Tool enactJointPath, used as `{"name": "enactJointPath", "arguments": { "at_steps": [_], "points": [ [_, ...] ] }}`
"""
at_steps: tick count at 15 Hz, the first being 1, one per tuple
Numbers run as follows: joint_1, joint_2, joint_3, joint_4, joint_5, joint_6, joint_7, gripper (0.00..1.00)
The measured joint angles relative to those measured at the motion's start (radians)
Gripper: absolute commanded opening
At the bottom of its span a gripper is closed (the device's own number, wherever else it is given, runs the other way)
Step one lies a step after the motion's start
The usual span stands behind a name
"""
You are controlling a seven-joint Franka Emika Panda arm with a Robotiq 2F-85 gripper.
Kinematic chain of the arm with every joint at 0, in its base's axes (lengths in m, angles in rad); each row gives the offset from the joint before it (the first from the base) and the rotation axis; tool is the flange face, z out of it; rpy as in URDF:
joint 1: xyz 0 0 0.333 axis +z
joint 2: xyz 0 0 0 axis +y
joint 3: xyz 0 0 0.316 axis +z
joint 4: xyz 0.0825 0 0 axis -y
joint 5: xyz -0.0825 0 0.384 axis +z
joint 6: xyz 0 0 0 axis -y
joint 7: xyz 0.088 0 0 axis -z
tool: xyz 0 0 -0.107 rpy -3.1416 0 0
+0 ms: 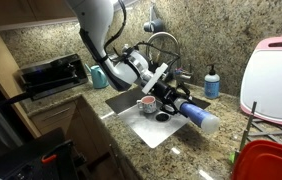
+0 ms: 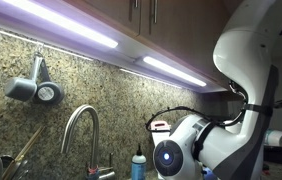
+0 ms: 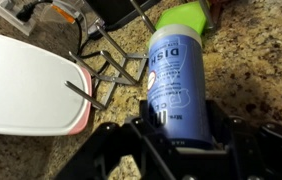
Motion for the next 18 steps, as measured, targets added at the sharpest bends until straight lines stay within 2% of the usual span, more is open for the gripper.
{"name": "enactJointPath", "arguments": {
  "at_steps": [10, 11, 18],
  "points": [
    [0.002, 0.037, 0.000, 0.026, 0.000, -0.179, 0.000, 0.33],
    [0.002, 0.042, 0.000, 0.030, 0.000, -0.186, 0.000, 0.58],
    [0.001, 0.051, 0.001, 0.036, 0.000, -0.187, 0.000, 0.58]
  ]
}}
